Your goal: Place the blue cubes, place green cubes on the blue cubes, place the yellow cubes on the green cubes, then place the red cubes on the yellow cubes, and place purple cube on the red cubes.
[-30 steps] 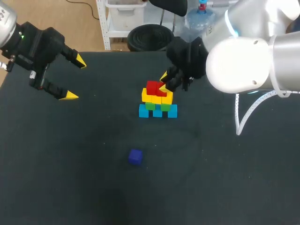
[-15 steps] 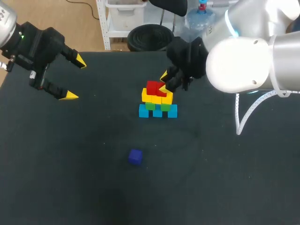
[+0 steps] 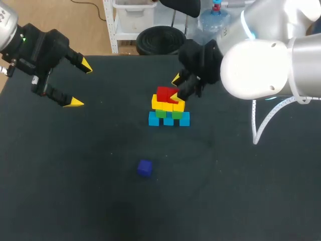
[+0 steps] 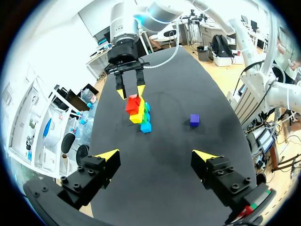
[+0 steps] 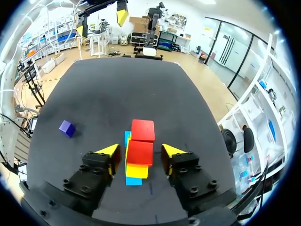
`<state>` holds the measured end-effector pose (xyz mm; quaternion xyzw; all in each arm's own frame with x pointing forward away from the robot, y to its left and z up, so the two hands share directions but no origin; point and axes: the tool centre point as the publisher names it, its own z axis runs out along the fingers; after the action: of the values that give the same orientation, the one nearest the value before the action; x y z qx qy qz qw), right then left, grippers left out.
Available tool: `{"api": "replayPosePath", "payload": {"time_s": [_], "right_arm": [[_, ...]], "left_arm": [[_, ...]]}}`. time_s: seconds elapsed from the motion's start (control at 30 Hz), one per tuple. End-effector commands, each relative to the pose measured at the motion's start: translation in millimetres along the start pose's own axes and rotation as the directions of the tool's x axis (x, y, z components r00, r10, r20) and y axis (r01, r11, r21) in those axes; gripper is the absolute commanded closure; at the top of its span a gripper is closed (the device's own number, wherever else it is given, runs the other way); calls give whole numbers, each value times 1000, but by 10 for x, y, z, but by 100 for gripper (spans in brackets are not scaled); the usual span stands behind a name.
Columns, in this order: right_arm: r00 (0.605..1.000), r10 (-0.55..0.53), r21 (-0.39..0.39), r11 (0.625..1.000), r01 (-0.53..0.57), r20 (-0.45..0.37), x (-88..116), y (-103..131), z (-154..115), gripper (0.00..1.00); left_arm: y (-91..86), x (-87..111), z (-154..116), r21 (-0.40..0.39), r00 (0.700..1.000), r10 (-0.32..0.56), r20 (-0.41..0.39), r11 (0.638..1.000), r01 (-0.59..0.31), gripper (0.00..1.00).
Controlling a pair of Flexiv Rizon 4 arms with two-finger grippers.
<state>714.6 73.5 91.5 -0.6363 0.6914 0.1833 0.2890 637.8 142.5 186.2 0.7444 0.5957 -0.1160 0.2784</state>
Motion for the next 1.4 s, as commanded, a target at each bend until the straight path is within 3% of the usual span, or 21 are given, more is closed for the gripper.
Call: {"api": "replayPosePath", "payload": {"time_s": [0.03, 1.4], "right_arm": [[1000, -1, -3, 1000, 1, 4, 12, -7, 9, 53], [1000, -21, -6, 1000, 21, 4, 2, -83, 6, 52]], "left_arm": [[-8, 12, -3, -2, 1000, 3, 3, 1000, -3, 0], [-8, 12, -3, -2, 1000, 3, 3, 1000, -3, 0]]}}
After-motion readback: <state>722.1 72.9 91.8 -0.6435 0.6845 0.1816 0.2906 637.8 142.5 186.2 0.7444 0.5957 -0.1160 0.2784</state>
